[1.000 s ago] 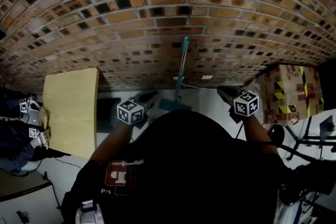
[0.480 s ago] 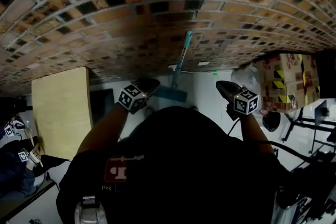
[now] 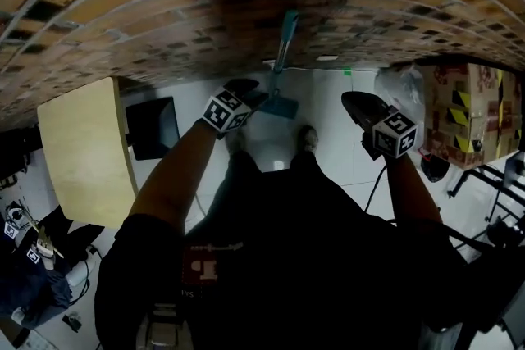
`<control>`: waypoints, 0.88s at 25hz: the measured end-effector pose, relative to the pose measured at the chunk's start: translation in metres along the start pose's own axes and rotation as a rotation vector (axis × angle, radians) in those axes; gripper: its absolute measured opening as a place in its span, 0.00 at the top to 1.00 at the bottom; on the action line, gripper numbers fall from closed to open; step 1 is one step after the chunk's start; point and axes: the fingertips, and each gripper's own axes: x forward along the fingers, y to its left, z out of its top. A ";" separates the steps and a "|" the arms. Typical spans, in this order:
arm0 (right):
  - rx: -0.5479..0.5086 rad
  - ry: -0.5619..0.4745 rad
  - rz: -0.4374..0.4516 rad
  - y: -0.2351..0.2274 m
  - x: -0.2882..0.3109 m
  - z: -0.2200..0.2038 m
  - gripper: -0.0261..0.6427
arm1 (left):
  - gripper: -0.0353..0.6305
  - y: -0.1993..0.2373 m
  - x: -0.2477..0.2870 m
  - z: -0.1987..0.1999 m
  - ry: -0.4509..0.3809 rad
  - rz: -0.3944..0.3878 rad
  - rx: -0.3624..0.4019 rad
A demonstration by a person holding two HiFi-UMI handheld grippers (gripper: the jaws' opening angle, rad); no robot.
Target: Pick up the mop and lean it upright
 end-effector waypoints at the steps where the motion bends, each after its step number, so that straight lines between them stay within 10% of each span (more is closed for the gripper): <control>1: 0.005 -0.005 0.000 -0.004 0.003 -0.002 0.94 | 0.71 0.007 0.014 -0.003 0.005 0.006 -0.005; 14: 0.062 0.031 0.002 -0.014 0.011 -0.071 0.94 | 0.62 0.054 0.109 -0.011 -0.126 0.114 -0.058; 22: 0.070 0.034 0.005 -0.013 0.018 -0.075 0.94 | 0.75 0.054 0.115 -0.006 -0.181 0.119 0.041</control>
